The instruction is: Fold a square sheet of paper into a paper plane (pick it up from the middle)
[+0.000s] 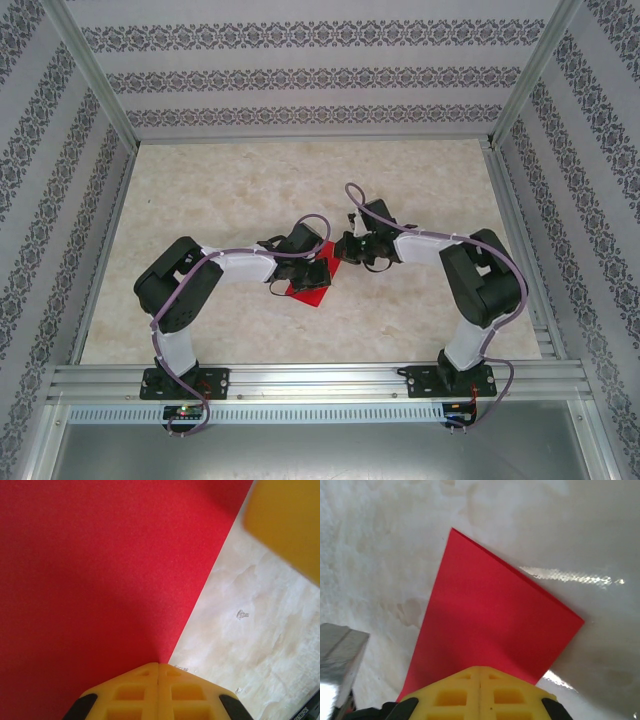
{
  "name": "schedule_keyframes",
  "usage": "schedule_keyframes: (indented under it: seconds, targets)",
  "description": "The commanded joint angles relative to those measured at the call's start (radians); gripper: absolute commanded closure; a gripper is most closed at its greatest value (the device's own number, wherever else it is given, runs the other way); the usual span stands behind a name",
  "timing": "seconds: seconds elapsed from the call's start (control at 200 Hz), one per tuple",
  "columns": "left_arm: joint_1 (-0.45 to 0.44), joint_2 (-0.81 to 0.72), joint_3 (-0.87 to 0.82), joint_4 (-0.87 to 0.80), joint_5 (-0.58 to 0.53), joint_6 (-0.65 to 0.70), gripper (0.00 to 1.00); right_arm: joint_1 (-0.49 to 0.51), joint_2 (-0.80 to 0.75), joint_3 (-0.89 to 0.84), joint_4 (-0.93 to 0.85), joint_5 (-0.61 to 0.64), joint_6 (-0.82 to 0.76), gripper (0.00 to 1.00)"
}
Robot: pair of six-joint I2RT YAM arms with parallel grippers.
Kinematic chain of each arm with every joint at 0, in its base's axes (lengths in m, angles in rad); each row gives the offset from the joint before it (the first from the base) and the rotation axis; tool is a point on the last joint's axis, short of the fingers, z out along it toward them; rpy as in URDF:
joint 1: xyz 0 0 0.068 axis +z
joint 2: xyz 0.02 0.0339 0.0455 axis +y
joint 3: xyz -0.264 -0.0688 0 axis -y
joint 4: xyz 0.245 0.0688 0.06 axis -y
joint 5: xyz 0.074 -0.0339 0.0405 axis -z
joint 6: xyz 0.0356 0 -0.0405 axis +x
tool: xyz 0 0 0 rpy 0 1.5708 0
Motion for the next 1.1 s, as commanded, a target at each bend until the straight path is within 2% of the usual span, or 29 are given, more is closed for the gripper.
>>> schedule_keyframes:
  seconds: [0.0, 0.15, 0.275, 0.525, 0.704, 1.094]
  targets:
    - [-0.018, 0.033, -0.008, -0.120, 0.000, 0.013, 1.00, -0.005, 0.054, 0.025, 0.014, -0.024, 0.002, 0.97]
    - [-0.018, -0.002, 0.019, -0.100, 0.017, 0.081, 1.00, -0.014, 0.105, 0.057, -0.047, -0.017, -0.040, 0.98]
    - [-0.006, -0.054, 0.018, -0.016, 0.034, 0.144, 0.96, -0.028, 0.147, 0.093, -0.101, -0.018, -0.105, 0.98]
    - [0.060, -0.012, 0.003, 0.185, 0.134, 0.203, 0.93, -0.060, 0.210, 0.190, -0.147, -0.084, -0.225, 0.97]
    - [0.063, 0.048, 0.033, 0.172, 0.138, 0.249, 0.93, -0.064, 0.227, 0.215, -0.174, -0.095, -0.238, 0.97]
    - [0.055, 0.081, 0.009, 0.181, 0.154, 0.235, 0.93, -0.061, 0.243, 0.207, -0.182, -0.074, -0.205, 0.96]
